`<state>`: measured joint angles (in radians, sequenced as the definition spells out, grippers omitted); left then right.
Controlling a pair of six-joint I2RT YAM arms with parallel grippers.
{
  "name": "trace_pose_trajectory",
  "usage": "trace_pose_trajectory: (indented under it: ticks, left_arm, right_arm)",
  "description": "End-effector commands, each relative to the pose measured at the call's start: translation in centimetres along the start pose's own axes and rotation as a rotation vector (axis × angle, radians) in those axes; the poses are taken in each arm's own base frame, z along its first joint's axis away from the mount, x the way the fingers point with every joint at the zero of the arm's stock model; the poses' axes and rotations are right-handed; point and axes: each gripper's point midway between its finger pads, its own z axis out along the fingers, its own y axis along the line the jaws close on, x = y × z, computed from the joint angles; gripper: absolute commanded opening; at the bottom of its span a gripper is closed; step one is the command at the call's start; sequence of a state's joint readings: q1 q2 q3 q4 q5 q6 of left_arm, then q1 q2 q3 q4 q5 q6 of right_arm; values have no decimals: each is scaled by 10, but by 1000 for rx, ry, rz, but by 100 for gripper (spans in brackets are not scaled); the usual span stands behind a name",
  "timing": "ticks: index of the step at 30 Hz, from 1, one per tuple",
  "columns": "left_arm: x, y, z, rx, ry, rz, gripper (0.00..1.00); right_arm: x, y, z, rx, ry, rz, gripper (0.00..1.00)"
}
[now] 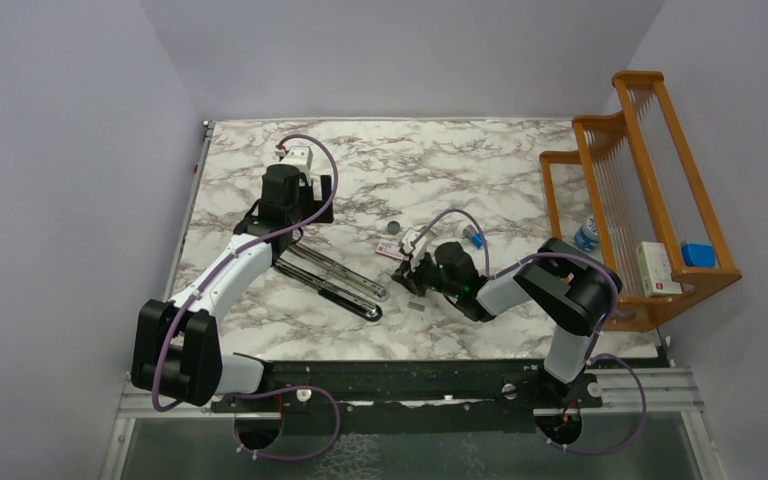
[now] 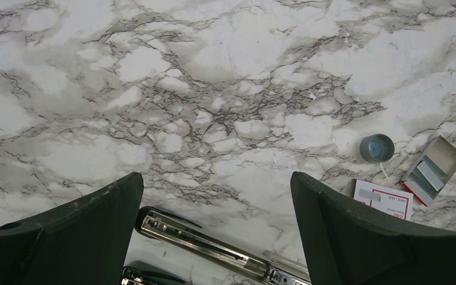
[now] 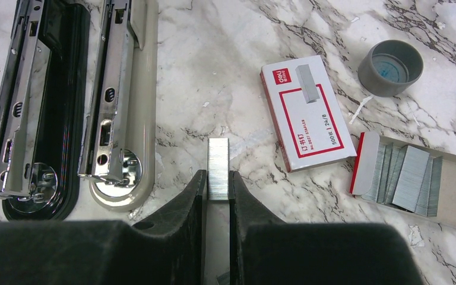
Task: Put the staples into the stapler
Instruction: Pick up the staple from the center of the board.
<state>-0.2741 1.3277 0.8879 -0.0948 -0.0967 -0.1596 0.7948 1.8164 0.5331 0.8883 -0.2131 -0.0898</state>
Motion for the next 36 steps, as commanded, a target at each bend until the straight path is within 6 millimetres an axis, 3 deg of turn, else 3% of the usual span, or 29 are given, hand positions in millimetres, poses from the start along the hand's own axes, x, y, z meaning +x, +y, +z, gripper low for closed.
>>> trace_pose_trajectory:
  ticks: [1, 6, 17, 22, 25, 29, 36]
  left_arm:
    - [-6, -2, 0, 18, -23, -7, 97]
    - [-8, 2, 0, -5, -23, -13, 96]
    - [-17, 11, -3, -37, -31, -40, 97]
    - [-23, 34, -3, -72, -22, -126, 99]
    - [-24, 50, -4, -114, -7, -173, 99]
    - [-16, 65, -4, -151, 42, -216, 99]
    - [14, 80, 10, -130, 175, -267, 98]
  right_arm:
    - [72, 16, -16, -51, 239, 52, 9]
    - [52, 15, -15, -47, 203, 66, 1]
    - [-60, -3, -22, 39, 32, 118, 1]
    - [-103, -4, -38, 52, 0, 132, 1]
    - [-115, 1, -42, 50, 26, 133, 1]
    - [-118, 10, -42, 54, 104, 146, 1]
    - [-113, 45, -30, -1, 194, 122, 1]
